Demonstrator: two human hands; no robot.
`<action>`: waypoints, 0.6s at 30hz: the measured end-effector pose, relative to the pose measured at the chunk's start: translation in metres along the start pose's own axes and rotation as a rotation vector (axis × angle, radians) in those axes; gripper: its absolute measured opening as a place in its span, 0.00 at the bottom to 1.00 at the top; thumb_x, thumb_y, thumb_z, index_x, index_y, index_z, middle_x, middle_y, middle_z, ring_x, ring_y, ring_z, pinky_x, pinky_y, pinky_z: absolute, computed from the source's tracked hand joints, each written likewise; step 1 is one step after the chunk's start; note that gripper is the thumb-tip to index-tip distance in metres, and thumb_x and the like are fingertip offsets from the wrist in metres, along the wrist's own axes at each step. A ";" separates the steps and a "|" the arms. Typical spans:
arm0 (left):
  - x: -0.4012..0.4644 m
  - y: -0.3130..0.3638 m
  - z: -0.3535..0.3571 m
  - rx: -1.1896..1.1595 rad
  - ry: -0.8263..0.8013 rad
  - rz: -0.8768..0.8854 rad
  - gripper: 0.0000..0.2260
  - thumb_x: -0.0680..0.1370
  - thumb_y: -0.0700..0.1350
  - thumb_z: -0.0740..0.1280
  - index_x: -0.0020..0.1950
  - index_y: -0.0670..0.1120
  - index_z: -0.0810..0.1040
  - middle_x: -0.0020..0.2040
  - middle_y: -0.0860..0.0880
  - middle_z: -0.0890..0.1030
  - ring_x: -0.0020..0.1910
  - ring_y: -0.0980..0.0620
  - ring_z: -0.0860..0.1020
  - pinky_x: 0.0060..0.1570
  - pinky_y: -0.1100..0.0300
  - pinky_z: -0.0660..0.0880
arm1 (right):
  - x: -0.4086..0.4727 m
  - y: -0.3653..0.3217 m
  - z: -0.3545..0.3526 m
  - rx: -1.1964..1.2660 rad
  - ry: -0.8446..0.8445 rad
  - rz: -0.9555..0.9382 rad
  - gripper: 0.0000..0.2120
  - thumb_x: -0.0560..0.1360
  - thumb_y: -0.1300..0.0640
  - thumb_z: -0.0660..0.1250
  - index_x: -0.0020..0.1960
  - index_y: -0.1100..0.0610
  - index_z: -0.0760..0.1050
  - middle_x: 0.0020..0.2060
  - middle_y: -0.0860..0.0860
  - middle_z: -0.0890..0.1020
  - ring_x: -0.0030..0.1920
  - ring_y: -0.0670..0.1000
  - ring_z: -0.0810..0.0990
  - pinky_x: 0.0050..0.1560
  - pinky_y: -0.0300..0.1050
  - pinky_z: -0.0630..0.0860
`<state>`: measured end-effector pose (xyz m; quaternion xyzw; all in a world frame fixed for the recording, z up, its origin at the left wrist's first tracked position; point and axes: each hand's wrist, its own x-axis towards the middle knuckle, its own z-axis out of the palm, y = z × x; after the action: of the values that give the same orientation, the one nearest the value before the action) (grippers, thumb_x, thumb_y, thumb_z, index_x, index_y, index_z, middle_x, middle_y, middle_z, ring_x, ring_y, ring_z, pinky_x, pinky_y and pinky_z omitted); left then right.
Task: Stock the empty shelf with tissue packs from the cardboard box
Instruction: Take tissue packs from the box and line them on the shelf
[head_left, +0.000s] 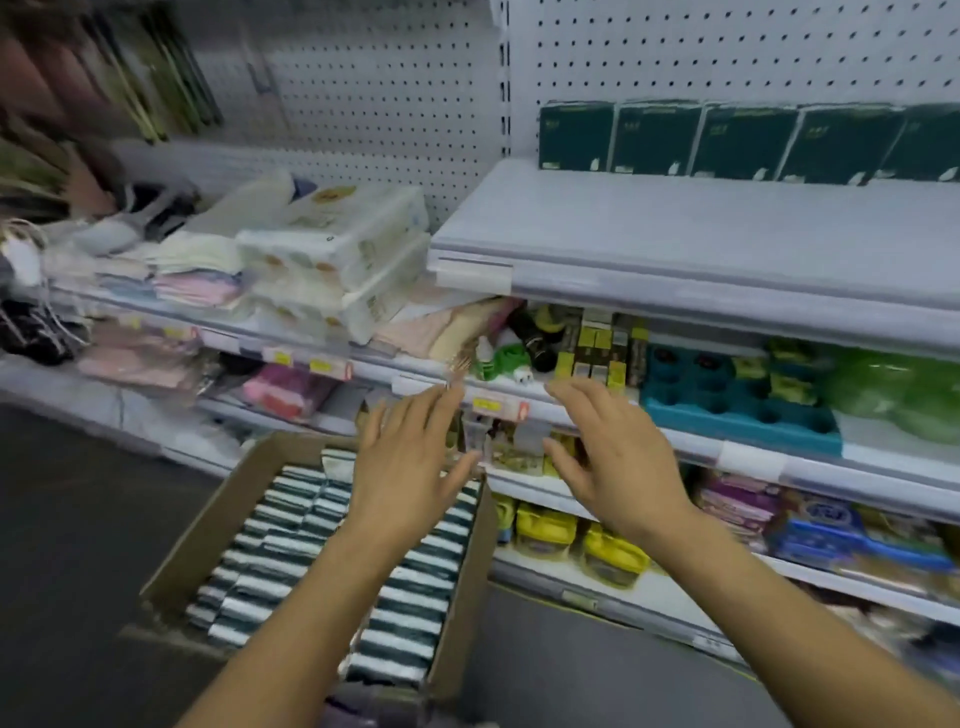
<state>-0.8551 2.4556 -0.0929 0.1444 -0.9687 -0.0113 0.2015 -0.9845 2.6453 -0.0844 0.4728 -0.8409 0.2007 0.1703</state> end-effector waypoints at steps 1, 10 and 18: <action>-0.014 -0.012 0.004 0.005 -0.020 -0.032 0.30 0.77 0.60 0.61 0.75 0.48 0.67 0.67 0.47 0.76 0.65 0.45 0.74 0.68 0.41 0.68 | -0.002 -0.011 0.009 0.007 -0.023 -0.014 0.23 0.76 0.49 0.67 0.68 0.57 0.70 0.62 0.55 0.76 0.58 0.59 0.77 0.50 0.54 0.77; -0.108 -0.133 0.044 -0.107 -0.320 -0.289 0.32 0.79 0.56 0.65 0.79 0.46 0.59 0.72 0.45 0.70 0.71 0.43 0.68 0.72 0.49 0.61 | -0.002 -0.098 0.114 0.120 -0.304 -0.098 0.21 0.79 0.49 0.64 0.69 0.55 0.70 0.62 0.55 0.76 0.59 0.60 0.76 0.50 0.54 0.77; -0.141 -0.277 0.096 -0.212 -0.525 -0.492 0.33 0.79 0.53 0.66 0.79 0.45 0.58 0.72 0.43 0.70 0.70 0.42 0.68 0.64 0.50 0.69 | 0.016 -0.168 0.229 0.132 -0.580 -0.009 0.20 0.81 0.47 0.59 0.71 0.51 0.67 0.65 0.51 0.74 0.66 0.55 0.71 0.61 0.51 0.71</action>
<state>-0.6929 2.2266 -0.2580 0.3436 -0.9171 -0.1962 -0.0488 -0.8701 2.4401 -0.2444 0.5243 -0.8375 0.1105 -0.1074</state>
